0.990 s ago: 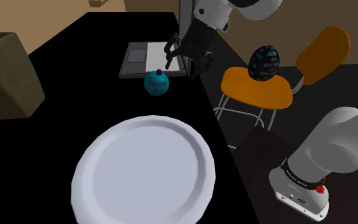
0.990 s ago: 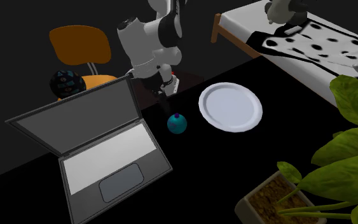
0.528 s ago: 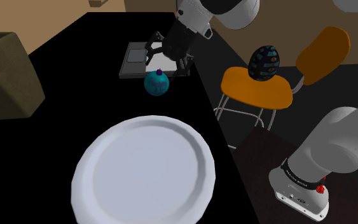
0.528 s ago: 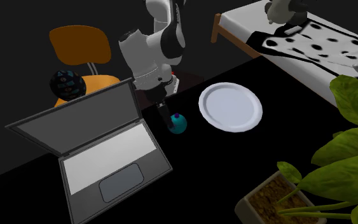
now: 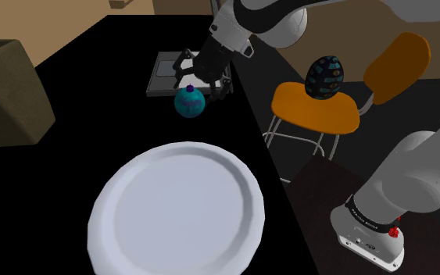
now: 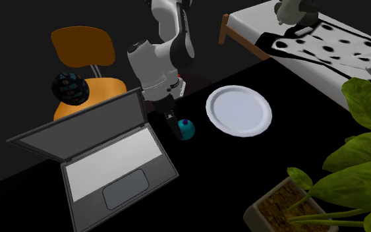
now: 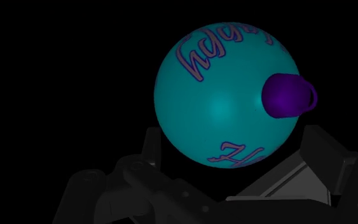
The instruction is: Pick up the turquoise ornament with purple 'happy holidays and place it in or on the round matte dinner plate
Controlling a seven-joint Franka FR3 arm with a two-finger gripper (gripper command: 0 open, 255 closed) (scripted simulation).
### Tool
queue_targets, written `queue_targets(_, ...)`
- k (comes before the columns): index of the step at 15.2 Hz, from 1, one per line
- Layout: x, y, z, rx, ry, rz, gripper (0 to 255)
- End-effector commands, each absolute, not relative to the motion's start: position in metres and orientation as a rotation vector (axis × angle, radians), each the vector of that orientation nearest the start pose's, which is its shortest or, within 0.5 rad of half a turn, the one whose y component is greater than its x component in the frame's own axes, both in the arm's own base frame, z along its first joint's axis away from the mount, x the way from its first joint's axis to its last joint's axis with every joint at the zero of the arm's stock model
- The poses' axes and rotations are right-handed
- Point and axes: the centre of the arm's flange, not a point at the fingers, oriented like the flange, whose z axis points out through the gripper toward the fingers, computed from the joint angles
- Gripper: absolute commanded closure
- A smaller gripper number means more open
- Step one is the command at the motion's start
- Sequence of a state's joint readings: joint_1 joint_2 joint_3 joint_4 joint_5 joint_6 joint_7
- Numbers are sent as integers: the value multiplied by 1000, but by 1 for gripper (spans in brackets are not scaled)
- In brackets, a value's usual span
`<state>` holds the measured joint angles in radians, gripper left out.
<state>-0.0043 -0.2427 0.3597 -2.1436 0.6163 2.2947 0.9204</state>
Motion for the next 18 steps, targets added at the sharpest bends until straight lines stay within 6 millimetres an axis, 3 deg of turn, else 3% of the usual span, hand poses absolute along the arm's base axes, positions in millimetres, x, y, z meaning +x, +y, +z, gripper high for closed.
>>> queue_targets(1, 480, 206, 542, -2311, 1092, -51, 0)
queue_targets(4, 480, 206, 542, -2311, 1092, -51, 0)
queue_targets(5, 480, 206, 542, -2311, 1092, -51, 255)
queue_targets(14, 480, 206, 542, -2311, 1092, -51, 255)
queue_targets(18, 480, 206, 563, -2311, 1092, -51, 255)
